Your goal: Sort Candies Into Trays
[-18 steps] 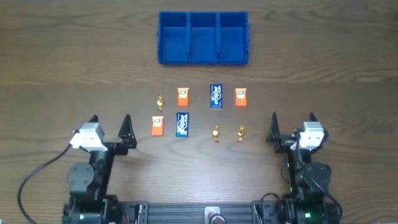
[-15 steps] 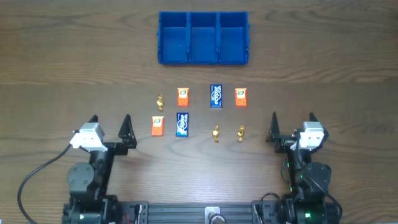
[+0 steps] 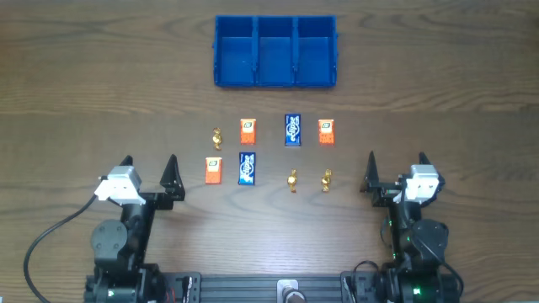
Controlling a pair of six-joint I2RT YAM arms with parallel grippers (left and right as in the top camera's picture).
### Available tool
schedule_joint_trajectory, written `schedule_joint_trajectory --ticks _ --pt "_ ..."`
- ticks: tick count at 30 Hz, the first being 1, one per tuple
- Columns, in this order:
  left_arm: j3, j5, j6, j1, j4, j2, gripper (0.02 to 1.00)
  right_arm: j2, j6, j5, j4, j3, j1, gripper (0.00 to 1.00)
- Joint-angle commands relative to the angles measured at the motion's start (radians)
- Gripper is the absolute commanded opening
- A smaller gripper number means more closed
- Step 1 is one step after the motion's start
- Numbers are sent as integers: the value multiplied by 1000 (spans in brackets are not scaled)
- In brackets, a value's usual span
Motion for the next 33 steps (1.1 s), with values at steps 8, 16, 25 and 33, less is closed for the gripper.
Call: schedule_joint_trajectory --ticks 8,16,25,33 --pt "-19 17 3 3 -34 -6 998 -8 -12 -5 -5 -2 -12 998" --pt "-19 13 3 3 -34 -6 1000 -8 -12 -5 -5 -2 -12 998" --pt "157 83 84 3 -175 53 1000 -8 -12 -5 -5 -2 -12 998" --pt "862 145 116 -46 -703 734 1000 -8 -12 -5 -5 -2 -12 998"
